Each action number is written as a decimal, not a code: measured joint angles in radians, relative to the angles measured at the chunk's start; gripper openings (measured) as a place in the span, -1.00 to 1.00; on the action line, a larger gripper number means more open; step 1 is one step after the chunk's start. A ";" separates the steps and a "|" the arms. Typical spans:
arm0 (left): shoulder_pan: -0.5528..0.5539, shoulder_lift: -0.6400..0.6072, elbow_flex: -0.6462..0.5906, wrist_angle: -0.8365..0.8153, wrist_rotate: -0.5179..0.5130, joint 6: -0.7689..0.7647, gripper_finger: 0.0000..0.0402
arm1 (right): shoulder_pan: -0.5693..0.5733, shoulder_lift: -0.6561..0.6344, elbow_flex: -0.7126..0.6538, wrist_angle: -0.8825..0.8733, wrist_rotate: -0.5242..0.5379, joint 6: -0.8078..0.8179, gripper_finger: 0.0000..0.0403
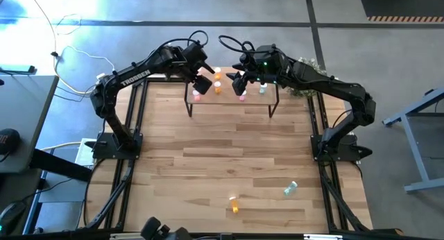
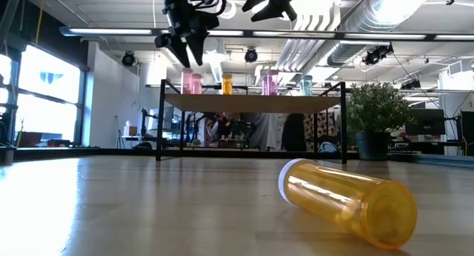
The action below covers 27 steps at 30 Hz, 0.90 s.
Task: Pick and place medicine bottles onto shelf by color
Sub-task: Adjust the red pill bottle on the shelf
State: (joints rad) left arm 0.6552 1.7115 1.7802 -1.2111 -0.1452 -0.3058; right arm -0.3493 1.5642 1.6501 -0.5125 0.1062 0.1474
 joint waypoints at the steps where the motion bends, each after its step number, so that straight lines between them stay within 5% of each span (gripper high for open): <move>1: 0.000 0.000 0.000 -0.004 0.002 0.001 0.05 | 0.000 0.000 0.000 0.000 0.000 0.000 0.00; 27: 0.001 0.077 0.000 -0.040 -0.038 0.096 0.05 | 0.000 0.000 0.000 0.002 0.002 0.000 0.00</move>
State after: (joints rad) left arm 0.6562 1.7882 1.7798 -1.2511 -0.1827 -0.2102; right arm -0.3492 1.5642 1.6501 -0.5107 0.1079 0.1478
